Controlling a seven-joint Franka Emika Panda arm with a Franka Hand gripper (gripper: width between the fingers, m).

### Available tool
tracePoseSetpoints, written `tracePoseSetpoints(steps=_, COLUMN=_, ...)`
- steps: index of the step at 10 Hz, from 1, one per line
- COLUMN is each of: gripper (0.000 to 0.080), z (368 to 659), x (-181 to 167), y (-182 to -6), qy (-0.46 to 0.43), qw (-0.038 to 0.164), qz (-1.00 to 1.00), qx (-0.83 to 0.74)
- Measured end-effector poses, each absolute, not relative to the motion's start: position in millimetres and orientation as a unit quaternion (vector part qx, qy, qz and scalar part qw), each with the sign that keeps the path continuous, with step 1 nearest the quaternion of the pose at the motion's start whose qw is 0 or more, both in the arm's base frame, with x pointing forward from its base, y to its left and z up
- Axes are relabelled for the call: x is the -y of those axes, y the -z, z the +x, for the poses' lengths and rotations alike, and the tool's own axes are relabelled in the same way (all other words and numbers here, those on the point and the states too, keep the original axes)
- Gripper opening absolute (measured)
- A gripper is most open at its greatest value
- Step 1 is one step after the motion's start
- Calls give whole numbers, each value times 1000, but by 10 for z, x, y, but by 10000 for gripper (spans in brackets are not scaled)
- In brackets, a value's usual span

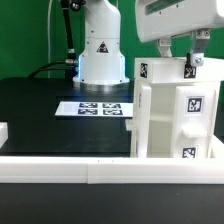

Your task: Assemble cabinet

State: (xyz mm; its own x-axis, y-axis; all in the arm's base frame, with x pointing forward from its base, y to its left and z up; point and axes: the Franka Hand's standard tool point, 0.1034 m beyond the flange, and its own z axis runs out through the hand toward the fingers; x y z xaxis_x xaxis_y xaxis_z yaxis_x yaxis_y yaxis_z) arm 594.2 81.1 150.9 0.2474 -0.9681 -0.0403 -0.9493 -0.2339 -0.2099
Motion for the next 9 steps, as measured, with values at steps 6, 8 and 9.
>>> tracePoseSetpoints(steps=6, gripper=560, z=5934, x=-816, y=-1500, qy=16, qw=112, qz=-632, qx=-766)
tracePoseSetpoints(steps=8, gripper=560, z=5953, x=-814, y=-1502, qy=4, qw=121, qz=-551, qx=-826)
tracePoseSetpoints(steps=9, gripper=560, z=5960, x=-807, y=-1506, qy=0, qw=123, qz=-526, qx=-841)
